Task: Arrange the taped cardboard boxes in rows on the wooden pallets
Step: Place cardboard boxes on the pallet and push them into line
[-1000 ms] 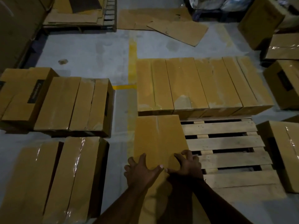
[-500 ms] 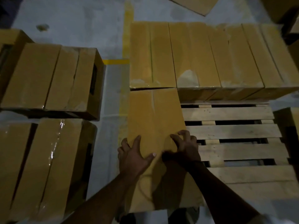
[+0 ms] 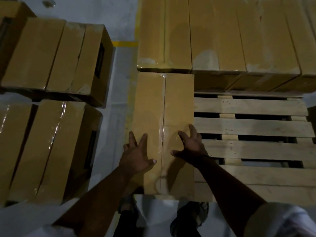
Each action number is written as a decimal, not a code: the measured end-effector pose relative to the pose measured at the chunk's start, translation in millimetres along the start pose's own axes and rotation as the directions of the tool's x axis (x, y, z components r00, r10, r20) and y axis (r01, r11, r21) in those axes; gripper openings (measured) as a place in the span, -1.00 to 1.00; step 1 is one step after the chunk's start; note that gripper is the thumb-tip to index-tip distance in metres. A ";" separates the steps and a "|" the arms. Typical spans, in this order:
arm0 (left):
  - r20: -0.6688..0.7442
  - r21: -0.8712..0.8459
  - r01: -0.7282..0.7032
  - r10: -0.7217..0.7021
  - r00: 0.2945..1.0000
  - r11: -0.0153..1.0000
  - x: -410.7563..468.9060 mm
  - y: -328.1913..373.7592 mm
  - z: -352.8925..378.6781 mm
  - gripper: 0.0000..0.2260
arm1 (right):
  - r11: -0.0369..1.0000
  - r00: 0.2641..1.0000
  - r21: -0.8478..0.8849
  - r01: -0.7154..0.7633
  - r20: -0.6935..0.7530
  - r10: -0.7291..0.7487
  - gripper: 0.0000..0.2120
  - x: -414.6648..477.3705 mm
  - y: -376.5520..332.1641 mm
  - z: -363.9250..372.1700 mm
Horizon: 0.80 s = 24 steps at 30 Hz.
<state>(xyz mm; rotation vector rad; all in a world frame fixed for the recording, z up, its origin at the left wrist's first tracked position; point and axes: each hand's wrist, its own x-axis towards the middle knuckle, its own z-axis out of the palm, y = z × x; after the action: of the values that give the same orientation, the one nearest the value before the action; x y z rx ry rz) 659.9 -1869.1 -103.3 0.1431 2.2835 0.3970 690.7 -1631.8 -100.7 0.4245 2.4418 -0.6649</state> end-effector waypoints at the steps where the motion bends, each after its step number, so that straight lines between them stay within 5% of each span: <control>1: 0.028 0.024 0.007 -0.007 1.000 1.000 -6.1 -1.0 2.6 0.11 | 0.999 1.000 -0.048 0.010 0.019 -0.009 -0.09 -7.2 -0.8 2.9; 6: 0.130 0.187 -0.068 0.044 0.991 0.980 -48.1 -9.5 27.0 0.18 | 0.966 0.988 -0.234 0.105 0.138 -0.074 0.01 -54.3 8.6 34.8; 10: 0.094 0.340 -0.102 0.074 0.993 0.935 -75.9 -19.7 59.5 0.13 | 0.986 0.974 -0.155 0.063 0.226 -0.027 0.12 -89.8 20.2 63.2; 17: 0.040 0.373 -0.184 0.183 0.982 0.909 -79.0 -39.5 74.9 0.14 | 0.964 0.994 -0.244 0.108 0.030 -0.104 0.08 -114.9 36.7 105.3; 24: -0.019 0.450 -0.214 0.249 0.968 0.867 -79.6 -45.0 84.7 0.12 | 0.964 0.994 -0.246 0.098 0.072 -0.083 0.14 -110.2 40.1 99.6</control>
<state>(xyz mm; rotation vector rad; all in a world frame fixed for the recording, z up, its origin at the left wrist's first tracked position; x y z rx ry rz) 777.2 -1909.5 -115.9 0.6518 2.4072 -0.0119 838.6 -1669.1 -120.8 0.1898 2.4564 -0.3931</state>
